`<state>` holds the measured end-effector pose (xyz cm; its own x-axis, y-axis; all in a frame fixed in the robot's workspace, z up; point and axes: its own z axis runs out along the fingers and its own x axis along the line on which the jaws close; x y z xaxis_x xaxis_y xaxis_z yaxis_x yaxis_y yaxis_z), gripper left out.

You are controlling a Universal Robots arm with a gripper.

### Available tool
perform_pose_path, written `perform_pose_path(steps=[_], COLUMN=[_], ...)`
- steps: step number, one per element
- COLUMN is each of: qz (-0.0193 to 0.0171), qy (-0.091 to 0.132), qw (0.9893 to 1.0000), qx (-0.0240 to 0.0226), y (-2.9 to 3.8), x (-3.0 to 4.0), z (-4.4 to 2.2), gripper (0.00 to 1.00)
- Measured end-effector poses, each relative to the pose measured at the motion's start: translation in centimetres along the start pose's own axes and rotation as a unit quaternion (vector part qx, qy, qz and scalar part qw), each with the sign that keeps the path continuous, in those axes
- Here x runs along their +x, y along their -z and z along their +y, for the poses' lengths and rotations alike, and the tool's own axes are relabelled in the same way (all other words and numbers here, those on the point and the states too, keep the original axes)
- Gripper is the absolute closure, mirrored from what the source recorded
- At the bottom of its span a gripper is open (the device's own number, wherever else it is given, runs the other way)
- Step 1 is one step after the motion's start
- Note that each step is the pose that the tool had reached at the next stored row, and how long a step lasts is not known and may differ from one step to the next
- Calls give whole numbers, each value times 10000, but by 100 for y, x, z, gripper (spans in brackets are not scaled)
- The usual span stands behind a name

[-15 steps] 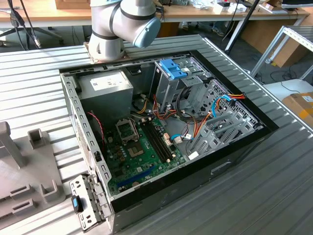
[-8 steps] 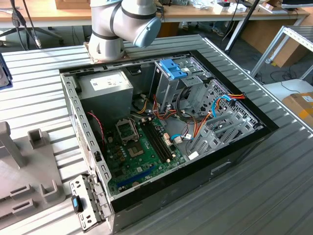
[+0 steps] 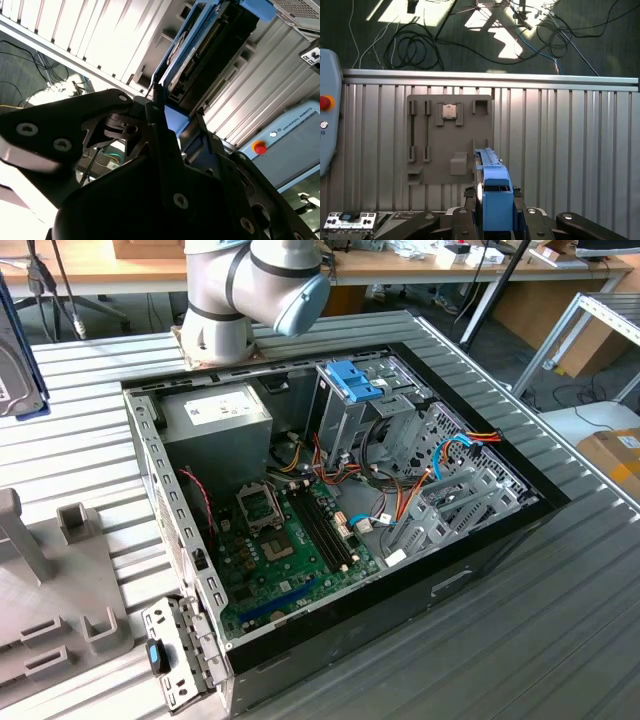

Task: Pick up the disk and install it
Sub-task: 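Pick up the disk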

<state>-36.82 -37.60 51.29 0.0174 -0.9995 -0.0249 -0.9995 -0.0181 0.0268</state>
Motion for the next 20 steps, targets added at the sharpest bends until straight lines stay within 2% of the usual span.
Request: perform_pose_path(steps=[5, 6, 7, 10, 12, 17, 20], qz=[0, 0, 0, 0, 0, 0, 0], qy=[0, 0, 0, -1, 0, 0, 0], qw=[10000, 10000, 10000, 10000, 10000, 10000, 10000], qx=[0, 0, 0, -1, 0, 0, 0], y=[5, 7, 9, 11, 12, 12, 13], x=[3, 5, 6, 7, 7, 8, 8], z=[-187, -266, -318, -405, -430, -433, -461], gripper=[64, 64, 64, 64, 64, 64, 64])
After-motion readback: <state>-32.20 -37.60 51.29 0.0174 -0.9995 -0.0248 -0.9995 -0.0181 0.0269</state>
